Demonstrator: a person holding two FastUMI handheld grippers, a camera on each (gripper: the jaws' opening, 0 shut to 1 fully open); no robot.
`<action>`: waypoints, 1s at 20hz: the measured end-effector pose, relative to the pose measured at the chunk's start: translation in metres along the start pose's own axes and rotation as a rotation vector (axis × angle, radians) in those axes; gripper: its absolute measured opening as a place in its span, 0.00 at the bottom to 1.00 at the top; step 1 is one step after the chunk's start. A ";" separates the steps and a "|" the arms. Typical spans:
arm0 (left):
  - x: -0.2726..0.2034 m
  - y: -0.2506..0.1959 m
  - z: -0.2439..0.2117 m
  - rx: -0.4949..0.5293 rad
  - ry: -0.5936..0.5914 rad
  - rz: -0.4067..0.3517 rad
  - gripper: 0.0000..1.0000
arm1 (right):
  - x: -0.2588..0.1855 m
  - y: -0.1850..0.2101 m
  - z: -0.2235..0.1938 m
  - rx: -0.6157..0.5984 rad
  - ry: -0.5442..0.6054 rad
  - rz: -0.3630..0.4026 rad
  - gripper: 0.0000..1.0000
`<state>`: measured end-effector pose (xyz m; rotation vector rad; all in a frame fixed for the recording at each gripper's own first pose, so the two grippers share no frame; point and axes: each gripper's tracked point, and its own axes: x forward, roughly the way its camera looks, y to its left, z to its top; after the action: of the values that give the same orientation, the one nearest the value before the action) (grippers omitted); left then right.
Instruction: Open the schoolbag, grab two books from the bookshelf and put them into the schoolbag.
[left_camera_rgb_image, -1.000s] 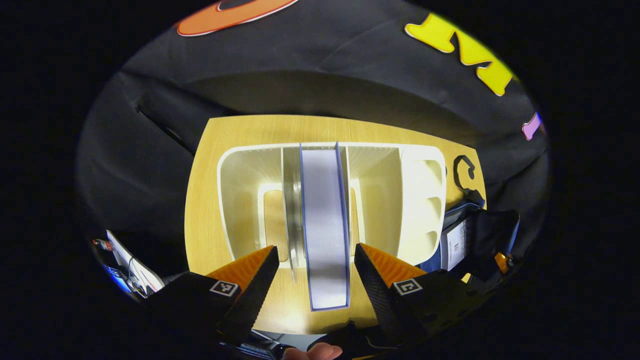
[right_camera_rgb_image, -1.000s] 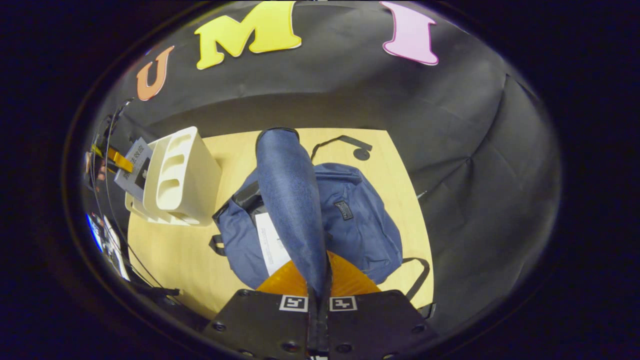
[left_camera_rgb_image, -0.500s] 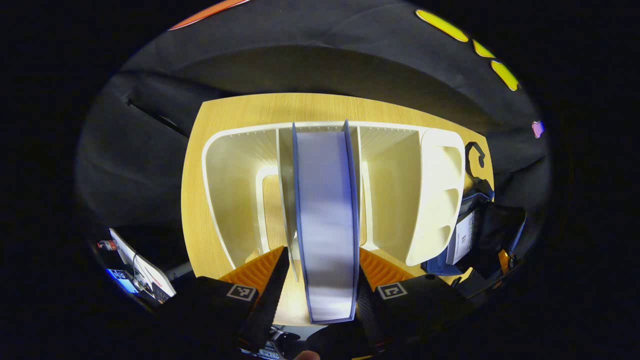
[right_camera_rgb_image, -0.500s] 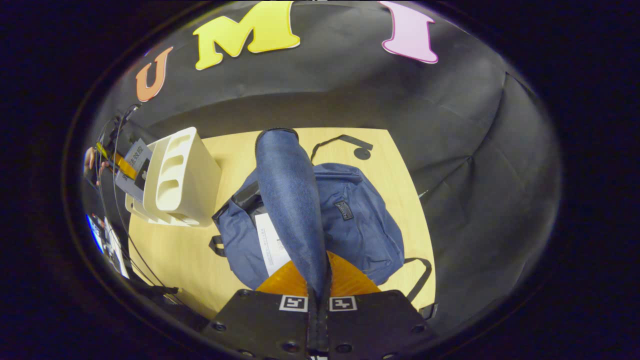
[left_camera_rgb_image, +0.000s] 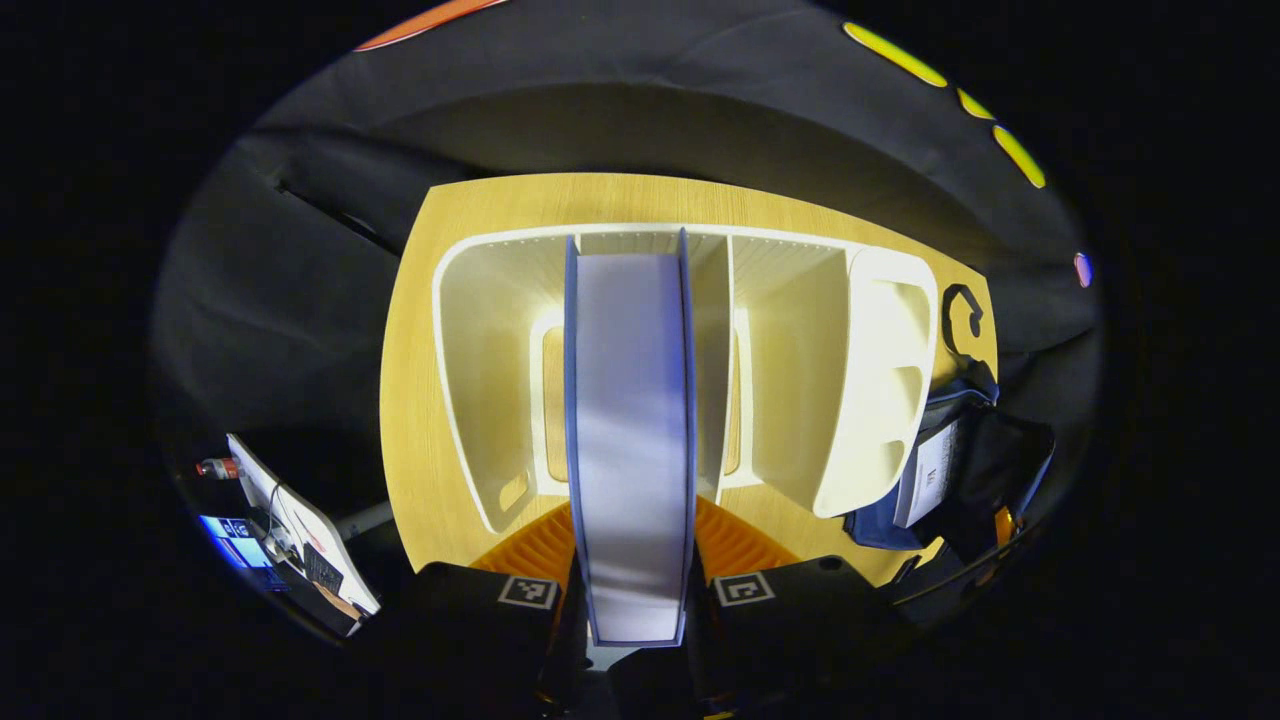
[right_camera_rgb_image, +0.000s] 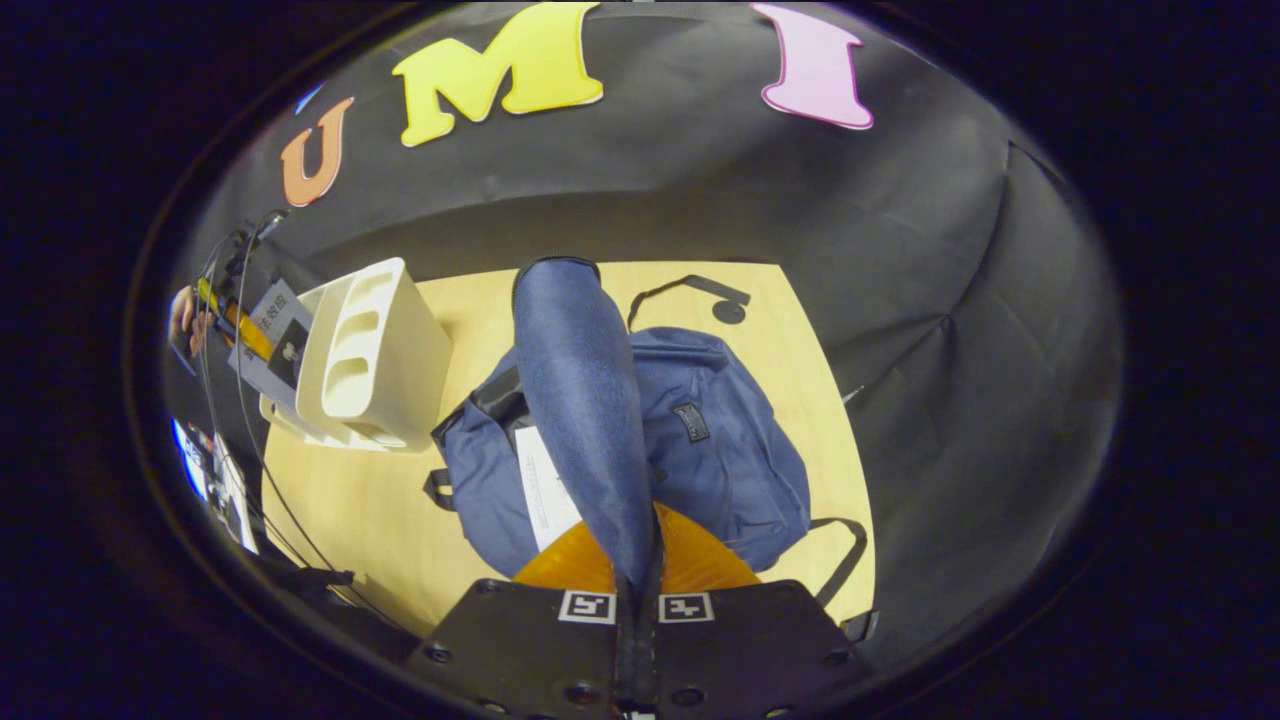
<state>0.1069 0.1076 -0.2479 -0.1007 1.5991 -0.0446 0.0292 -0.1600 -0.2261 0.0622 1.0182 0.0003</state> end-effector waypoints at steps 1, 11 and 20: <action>-0.010 0.002 -0.004 -0.003 -0.020 0.004 0.42 | 0.000 0.000 0.000 -0.006 -0.002 0.008 0.01; -0.125 -0.013 -0.092 -0.224 -0.182 -0.208 0.41 | -0.002 0.001 -0.006 -0.028 -0.023 0.075 0.01; -0.178 -0.084 -0.113 -0.242 -0.360 -0.536 0.41 | -0.005 0.002 -0.007 -0.009 -0.030 0.088 0.00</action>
<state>0.0025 0.0365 -0.0590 -0.6873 1.1755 -0.2355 0.0209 -0.1580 -0.2250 0.0983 0.9847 0.0841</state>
